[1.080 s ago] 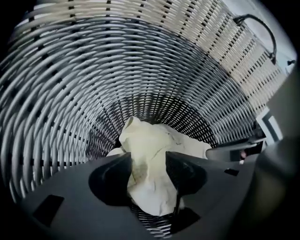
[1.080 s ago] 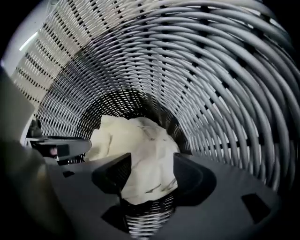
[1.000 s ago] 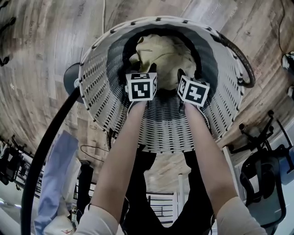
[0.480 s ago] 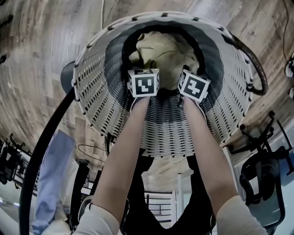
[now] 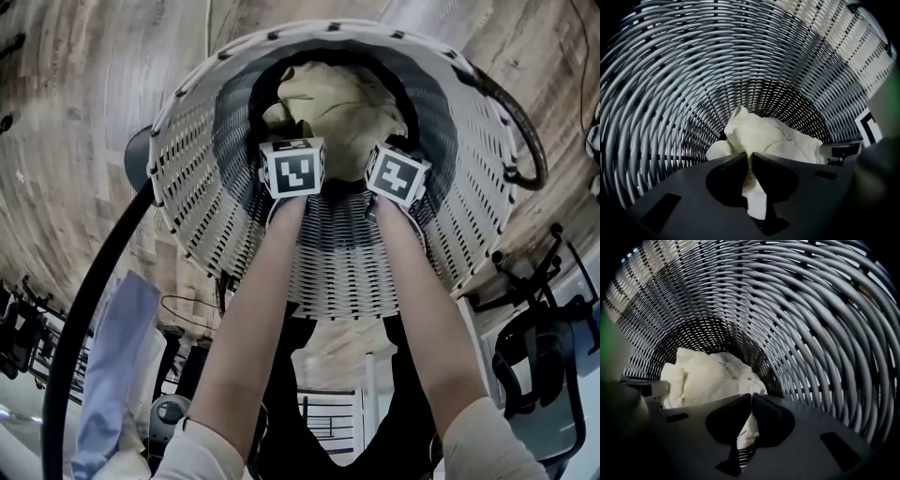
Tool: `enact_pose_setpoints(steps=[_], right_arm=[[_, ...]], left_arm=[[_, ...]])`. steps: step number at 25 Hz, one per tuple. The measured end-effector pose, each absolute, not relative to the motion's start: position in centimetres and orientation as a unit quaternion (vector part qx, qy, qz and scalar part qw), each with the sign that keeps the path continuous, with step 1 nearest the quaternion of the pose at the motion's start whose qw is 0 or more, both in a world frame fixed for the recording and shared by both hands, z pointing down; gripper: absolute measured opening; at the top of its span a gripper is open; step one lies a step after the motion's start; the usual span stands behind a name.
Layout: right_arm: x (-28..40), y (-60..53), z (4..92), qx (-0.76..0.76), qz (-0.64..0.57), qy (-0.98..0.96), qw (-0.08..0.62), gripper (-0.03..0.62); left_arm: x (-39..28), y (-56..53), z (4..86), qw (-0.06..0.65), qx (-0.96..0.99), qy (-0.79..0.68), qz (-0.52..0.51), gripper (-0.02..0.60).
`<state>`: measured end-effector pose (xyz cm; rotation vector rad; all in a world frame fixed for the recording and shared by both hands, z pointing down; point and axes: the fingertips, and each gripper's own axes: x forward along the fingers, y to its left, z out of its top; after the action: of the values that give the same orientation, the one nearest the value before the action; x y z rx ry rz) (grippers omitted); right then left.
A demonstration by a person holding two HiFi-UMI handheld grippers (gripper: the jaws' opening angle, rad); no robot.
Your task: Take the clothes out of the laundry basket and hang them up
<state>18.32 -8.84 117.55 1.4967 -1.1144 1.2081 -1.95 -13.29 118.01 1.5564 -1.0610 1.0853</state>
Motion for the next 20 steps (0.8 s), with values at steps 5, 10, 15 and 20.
enact_pose_setpoints(steps=[5,10,15,20], right_arm=[[17.9,-8.5,117.3,0.596,0.495,-0.450,0.445,0.009],[18.2,-8.6,116.1,0.599,0.491,-0.449,0.445,0.009],[18.2,-8.2,114.3,0.596,0.496,-0.447,0.447,0.008],[17.6,-8.8,111.8,0.591,0.500,-0.453,0.442,0.008]], left_arm=[[-2.0,-13.1,117.4,0.473,0.630,-0.433,0.437,0.044],[-1.9,-13.3,116.0,0.477,0.632,-0.435,0.429,0.037],[-2.0,-13.4,113.8,0.476,0.637,-0.433,0.424,0.032],[-2.3,-13.7,111.0,0.481,0.633,-0.443,0.415,0.032]])
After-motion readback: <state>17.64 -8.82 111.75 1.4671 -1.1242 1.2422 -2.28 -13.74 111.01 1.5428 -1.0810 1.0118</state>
